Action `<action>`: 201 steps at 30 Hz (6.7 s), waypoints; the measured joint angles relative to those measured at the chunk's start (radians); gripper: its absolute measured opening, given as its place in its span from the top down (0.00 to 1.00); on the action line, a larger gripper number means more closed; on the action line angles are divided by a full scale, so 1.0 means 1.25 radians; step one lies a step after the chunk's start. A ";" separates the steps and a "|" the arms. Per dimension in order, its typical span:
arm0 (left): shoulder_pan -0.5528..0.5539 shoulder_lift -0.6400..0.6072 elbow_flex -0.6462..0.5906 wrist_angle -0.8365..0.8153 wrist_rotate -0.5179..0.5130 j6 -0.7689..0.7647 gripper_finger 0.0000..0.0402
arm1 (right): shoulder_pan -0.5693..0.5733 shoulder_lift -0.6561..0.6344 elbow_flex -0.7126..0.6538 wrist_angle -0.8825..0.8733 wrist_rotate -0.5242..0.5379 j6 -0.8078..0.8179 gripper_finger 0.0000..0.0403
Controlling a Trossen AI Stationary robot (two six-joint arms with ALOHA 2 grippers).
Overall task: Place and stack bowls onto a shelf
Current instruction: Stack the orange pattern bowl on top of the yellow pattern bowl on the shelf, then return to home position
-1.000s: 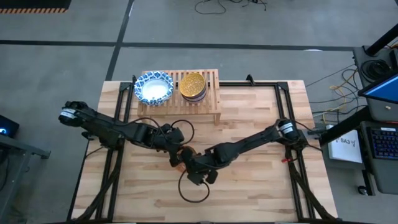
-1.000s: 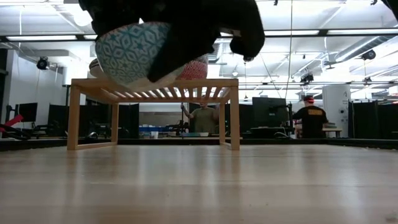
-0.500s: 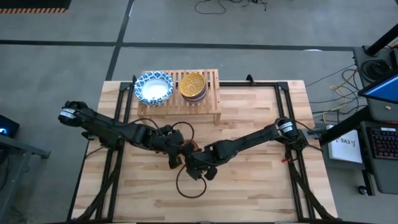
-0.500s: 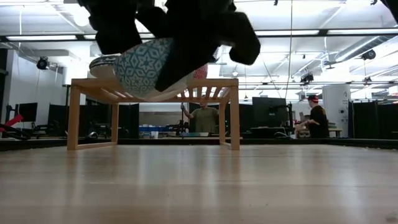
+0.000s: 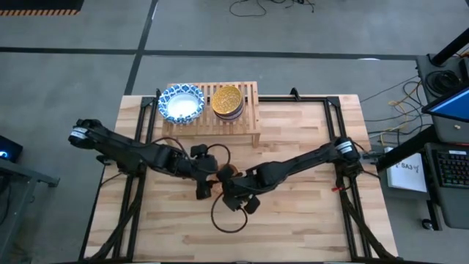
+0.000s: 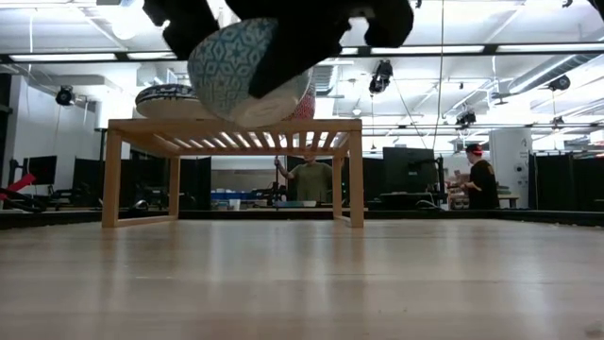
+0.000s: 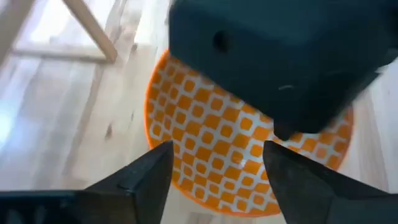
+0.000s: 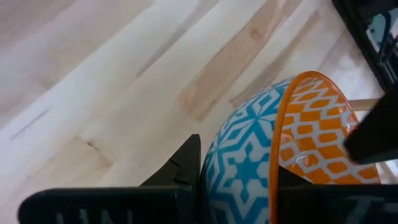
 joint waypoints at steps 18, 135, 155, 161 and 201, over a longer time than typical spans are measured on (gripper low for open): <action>-0.109 -0.163 0.051 -0.138 -0.244 0.013 0.46 | -0.003 -0.159 -0.038 -0.066 0.112 0.095 0.88; -0.211 -0.530 -0.339 0.176 -0.264 0.239 0.58 | -0.295 -0.487 -0.257 0.226 -0.171 0.114 0.70; -0.195 -0.967 -0.613 0.344 -0.210 0.335 0.91 | -0.306 -0.825 -0.846 0.700 -0.170 0.205 0.86; -0.195 -1.105 -0.657 0.368 -0.245 0.335 0.91 | -0.334 -0.908 -0.923 0.715 -0.169 0.240 0.86; -0.073 -1.116 -0.898 0.563 -0.287 0.234 1.00 | -0.404 -1.559 -1.398 0.731 -0.208 0.348 0.86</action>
